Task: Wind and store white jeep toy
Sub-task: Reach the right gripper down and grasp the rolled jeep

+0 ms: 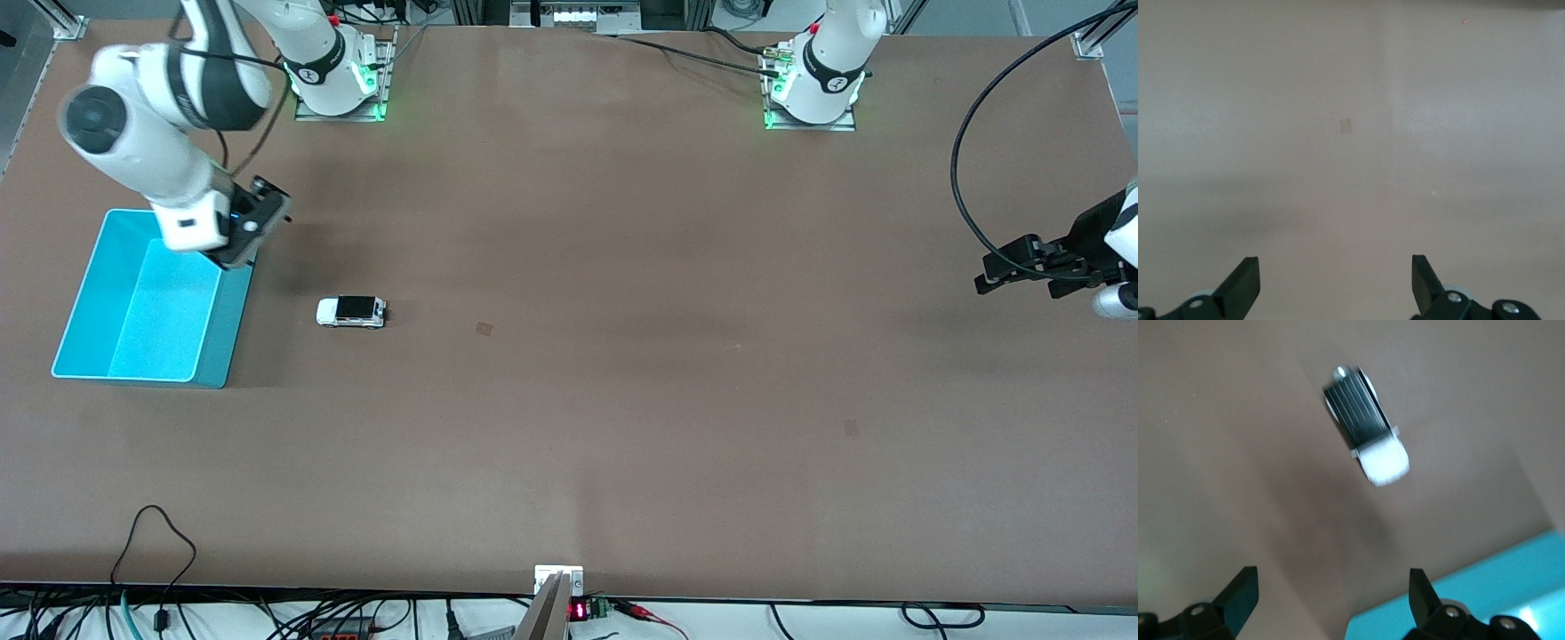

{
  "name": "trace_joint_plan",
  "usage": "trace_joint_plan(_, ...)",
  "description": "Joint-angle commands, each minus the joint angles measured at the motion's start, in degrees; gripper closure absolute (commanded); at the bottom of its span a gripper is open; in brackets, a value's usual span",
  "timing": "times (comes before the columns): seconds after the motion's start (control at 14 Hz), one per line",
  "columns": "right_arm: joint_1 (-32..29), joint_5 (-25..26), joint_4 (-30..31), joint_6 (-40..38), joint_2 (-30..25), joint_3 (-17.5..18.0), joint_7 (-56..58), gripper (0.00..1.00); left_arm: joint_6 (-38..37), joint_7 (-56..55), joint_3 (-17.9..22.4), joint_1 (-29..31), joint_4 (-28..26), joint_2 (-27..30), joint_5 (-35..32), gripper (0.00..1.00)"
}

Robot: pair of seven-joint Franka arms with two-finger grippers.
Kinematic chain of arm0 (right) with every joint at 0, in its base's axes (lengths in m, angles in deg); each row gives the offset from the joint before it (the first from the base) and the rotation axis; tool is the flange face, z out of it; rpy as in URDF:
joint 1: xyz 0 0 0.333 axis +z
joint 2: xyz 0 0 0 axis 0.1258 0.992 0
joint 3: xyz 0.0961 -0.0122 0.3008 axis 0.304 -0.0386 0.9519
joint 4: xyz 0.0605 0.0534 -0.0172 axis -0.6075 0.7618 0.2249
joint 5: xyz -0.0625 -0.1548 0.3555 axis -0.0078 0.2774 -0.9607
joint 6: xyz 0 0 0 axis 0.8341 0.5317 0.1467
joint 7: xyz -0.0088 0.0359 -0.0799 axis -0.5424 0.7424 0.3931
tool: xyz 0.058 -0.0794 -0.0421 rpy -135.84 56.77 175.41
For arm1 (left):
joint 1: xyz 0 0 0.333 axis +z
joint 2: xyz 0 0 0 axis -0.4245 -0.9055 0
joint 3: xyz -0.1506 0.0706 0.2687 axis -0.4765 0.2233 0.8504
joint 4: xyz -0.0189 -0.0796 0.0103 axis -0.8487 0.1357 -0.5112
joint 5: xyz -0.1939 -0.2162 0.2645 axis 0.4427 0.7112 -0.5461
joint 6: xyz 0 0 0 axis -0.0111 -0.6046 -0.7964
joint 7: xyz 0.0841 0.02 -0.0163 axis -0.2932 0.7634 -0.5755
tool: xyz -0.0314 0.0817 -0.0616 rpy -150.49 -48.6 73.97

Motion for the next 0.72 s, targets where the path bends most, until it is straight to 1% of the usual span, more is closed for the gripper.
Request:
trace_joint_plan(0.0, -0.6, 5.0, -1.0, 5.3, 4.3, 4.7, 1.6, 0.00, -1.9, -1.8, 0.5, -0.7, -0.8, 2.8, -1.0, 0.00)
trace_joint_plan(0.14, -0.6, 6.4, -1.0, 8.7, 6.6, 6.0, 2.3, 0.00, -4.8, -2.1, 0.5, -0.6, -1.1, 3.8, -0.9, 0.00)
trace_joint_plan(0.36, -0.7, 6.6, -1.3, 13.4, 10.1, 6.1, 6.7, 0.00, -6.1, -4.4, 0.5, -0.6, -1.4, 4.9, -1.1, 0.00)
trace_joint_plan(0.5, -1.9, 6.5, -1.5, 16.8, 12.9, 6.2, 10.3, 0.00, -5.3, -4.2, 0.5, -0.6, -2.3, 5.1, -1.2, 0.00)
trace_joint_plan(0.64, -2.1, 6.5, -1.7, 19.5, 15.3, 6.2, 12.0, 0.00, -2.4, -4.1, 0.2, -0.6, -5.3, 7.1, -1.6, 0.00)
